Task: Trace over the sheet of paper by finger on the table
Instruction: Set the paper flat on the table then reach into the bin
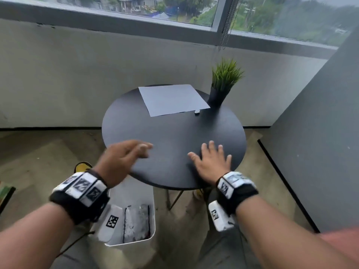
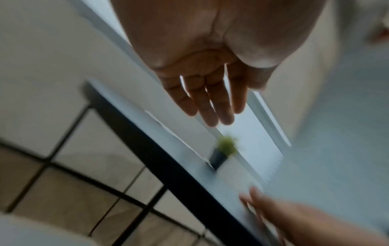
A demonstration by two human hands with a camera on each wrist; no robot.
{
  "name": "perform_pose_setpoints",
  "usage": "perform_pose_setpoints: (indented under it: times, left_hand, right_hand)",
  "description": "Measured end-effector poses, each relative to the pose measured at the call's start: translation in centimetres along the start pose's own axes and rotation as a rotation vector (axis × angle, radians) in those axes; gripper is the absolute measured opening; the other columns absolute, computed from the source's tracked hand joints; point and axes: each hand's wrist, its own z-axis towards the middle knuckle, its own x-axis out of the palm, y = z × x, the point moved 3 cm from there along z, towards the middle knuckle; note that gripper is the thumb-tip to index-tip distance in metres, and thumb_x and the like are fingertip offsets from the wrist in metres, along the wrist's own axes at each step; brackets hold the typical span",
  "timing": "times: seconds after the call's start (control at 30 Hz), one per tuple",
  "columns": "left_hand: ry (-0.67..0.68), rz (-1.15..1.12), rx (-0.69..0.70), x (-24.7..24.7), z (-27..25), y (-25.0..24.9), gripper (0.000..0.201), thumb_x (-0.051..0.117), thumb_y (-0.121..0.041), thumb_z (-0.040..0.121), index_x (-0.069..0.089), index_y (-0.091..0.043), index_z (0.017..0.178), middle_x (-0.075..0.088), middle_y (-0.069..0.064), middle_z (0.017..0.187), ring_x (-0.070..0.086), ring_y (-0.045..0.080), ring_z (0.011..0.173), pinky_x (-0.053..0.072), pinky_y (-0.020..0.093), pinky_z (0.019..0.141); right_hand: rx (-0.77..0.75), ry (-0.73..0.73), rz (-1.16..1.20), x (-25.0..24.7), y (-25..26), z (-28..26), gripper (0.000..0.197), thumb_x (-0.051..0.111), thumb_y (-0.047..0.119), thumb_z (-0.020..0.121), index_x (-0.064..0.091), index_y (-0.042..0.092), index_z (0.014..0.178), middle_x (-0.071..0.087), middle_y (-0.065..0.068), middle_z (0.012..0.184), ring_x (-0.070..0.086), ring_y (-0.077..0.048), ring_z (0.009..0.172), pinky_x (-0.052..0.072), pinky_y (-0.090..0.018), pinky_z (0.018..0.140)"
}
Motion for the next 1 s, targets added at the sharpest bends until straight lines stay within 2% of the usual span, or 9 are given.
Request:
perform_pose_setpoints:
  times: [0.13, 0.23, 0.3, 0.4, 0.5, 0.6, 0.7, 0.8, 1.0]
  left_hand:
    - [-0.398, 0.146, -0.422, -4.2, -3.4, 7.9, 0.026, 0.057, -0.038, 0.098, 0.068, -0.028, 0.119, 0.072, 0.002, 0.093, 0.065, 0.026, 0.09, 0.049, 0.039, 0.085]
    - [-0.116, 0.273, -0.853, -1.6, -7.2, 15.4, 0.063, 0.066, -0.043, 0.091, 0.05, -0.013, 0.144, 0.059, 0.024, 0.135, 0.057, 0.039, 0.12, 0.044, 0.045, 0.104]
    - [0.042, 0.223, -0.984, 0.8, -9.6, 19.4, 0.064, 0.07, -0.034, 0.093, 0.048, -0.004, 0.146, 0.056, 0.023, 0.142, 0.059, 0.037, 0.12, 0.045, 0.041, 0.105]
    - [0.275, 0.356, -0.92, 3.6, -11.5, 20.8, 0.036, 0.074, -0.017, 0.092, 0.067, -0.001, 0.123, 0.068, 0.018, 0.12, 0.067, 0.028, 0.097, 0.051, 0.027, 0.083]
    - [0.422, 0.39, -0.877, 5.2, -11.0, 20.2, 0.022, 0.083, -0.027, 0.08, 0.075, -0.007, 0.086, 0.075, 0.015, 0.096, 0.07, 0.017, 0.081, 0.048, 0.017, 0.066]
    - [0.452, 0.491, -0.861, 5.5, -10.4, 19.6, 0.035, 0.052, -0.021, 0.1, 0.062, -0.002, 0.128, 0.062, 0.019, 0.133, 0.061, 0.03, 0.121, 0.046, 0.028, 0.092]
    - [0.46, 0.508, -0.864, 4.9, -9.5, 17.2, 0.023, 0.054, -0.014, 0.096, 0.063, -0.004, 0.115, 0.065, 0.019, 0.113, 0.063, 0.032, 0.102, 0.049, 0.031, 0.077]
    - [0.337, 0.418, -0.898, 3.9, -9.4, 16.5, 0.035, 0.059, -0.025, 0.08, 0.055, -0.013, 0.112, 0.066, 0.012, 0.098, 0.064, 0.029, 0.084, 0.053, 0.03, 0.071]
    - [0.232, 0.263, -0.881, 2.1, -9.9, 18.3, 0.056, 0.063, -0.039, 0.073, 0.045, -0.031, 0.125, 0.07, 0.004, 0.108, 0.07, 0.019, 0.087, 0.058, 0.031, 0.069]
  right_hand:
    - [-0.463, 0.127, -0.066, 3.0, 6.2, -5.6, 0.089, 0.009, 0.08, 0.083, 0.01, 0.028, 0.155, -0.006, 0.009, 0.164, -0.012, -0.02, 0.15, -0.009, -0.053, 0.118]
    - [-0.595, 0.084, 0.214, 1.5, 6.7, -5.5, 0.069, 0.036, 0.063, 0.094, 0.022, 0.029, 0.153, 0.015, 0.011, 0.162, 0.005, -0.008, 0.15, 0.003, -0.045, 0.122]
    - [-0.324, -0.058, 0.284, 0.1, 4.5, -2.5, 0.068, 0.038, 0.061, 0.095, 0.022, 0.029, 0.153, 0.013, 0.01, 0.162, 0.004, -0.012, 0.15, 0.004, -0.048, 0.121]
    - [-0.024, -0.021, 0.068, 0.6, 2.9, -1.1, 0.075, 0.022, 0.07, 0.092, 0.014, 0.029, 0.154, -0.001, 0.009, 0.164, -0.008, -0.024, 0.15, -0.003, -0.059, 0.117]
    - [-0.371, 0.096, -0.058, 3.2, 6.8, -5.1, 0.082, 0.014, 0.077, 0.087, 0.008, 0.03, 0.155, -0.007, 0.011, 0.163, -0.016, -0.022, 0.15, -0.011, -0.056, 0.117]
    - [-0.592, 0.098, 0.177, 3.0, 7.7, -7.7, 0.095, 0.014, 0.082, 0.078, 0.012, 0.028, 0.155, 0.005, 0.012, 0.163, -0.006, -0.007, 0.149, -0.006, -0.036, 0.121]
    - [-0.215, -0.165, 0.215, 1.4, 2.4, -5.3, 0.091, 0.018, 0.078, 0.084, 0.012, 0.022, 0.155, 0.004, 0.005, 0.164, -0.005, -0.012, 0.15, -0.003, -0.041, 0.121]
    - [0.046, -0.078, -0.022, 2.5, 0.3, -5.4, 0.084, 0.01, 0.072, 0.09, 0.007, 0.021, 0.156, -0.006, 0.002, 0.164, -0.012, -0.019, 0.15, -0.007, -0.054, 0.119]
    - [-0.45, 0.045, -0.081, 6.9, 10.1, -12.4, 0.083, 0.009, 0.073, 0.09, -0.006, 0.024, 0.155, -0.024, 0.005, 0.16, -0.028, -0.019, 0.146, -0.014, -0.053, 0.117]
